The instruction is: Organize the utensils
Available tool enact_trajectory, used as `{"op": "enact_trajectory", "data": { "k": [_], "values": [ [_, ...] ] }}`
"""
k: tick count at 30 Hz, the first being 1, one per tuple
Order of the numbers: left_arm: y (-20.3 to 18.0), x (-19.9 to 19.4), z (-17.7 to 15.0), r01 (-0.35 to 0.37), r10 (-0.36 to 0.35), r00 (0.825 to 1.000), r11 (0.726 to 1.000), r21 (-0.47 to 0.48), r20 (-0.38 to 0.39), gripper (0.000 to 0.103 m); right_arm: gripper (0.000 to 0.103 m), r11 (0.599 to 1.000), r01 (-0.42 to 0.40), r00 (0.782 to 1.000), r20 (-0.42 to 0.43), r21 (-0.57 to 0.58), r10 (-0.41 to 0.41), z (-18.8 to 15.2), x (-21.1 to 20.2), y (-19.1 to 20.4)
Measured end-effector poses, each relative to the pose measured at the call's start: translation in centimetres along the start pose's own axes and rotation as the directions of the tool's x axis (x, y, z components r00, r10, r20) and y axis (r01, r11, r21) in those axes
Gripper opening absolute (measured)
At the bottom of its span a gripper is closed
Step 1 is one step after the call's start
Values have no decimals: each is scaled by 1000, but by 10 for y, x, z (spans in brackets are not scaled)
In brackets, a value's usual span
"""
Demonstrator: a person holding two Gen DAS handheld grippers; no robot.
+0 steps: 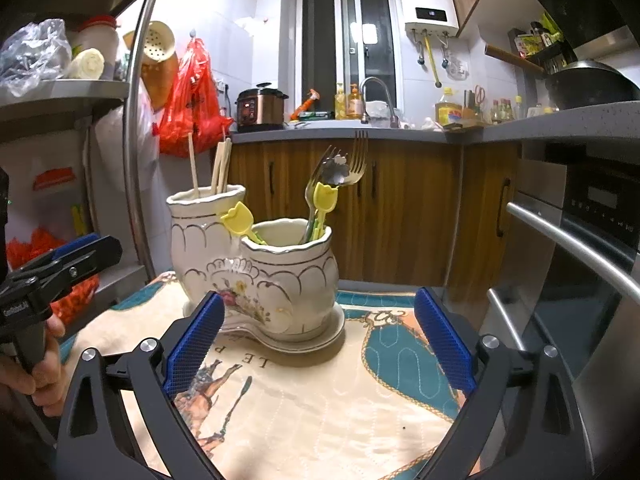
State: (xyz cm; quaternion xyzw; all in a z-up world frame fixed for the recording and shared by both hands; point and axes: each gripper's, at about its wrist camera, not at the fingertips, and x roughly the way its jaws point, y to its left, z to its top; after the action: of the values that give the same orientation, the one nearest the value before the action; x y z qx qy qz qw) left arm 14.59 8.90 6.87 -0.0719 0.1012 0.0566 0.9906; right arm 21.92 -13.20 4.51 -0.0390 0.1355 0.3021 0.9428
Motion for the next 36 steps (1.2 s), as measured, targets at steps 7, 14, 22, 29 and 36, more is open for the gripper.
{"op": "enact_trajectory", "data": {
  "k": [7,14,22,29,36],
  "values": [
    [-2,3,-2,9,-8,1000,1000,15,-12,98,95,1000,-10,1000,2,-5,10,0,0,1],
    [-4,3,-3,5,-5,1000,1000,18,-11,98,95,1000,-17,1000,3,-10,17,0,-1,2],
    [-4,2,-3,-2,3,1000,1000,16,-16,98,95,1000,-23,1000,3,-13,23,0,-2,3],
    [-4,2,-4,-6,6,1000,1000,22,-16,98,95,1000,-21,1000,2,-13,21,1,-1,3],
    [-5,3,-4,-3,4,1000,1000,24,-19,98,95,1000,-22,1000,2,-14,22,1,-2,3]
  ]
}}
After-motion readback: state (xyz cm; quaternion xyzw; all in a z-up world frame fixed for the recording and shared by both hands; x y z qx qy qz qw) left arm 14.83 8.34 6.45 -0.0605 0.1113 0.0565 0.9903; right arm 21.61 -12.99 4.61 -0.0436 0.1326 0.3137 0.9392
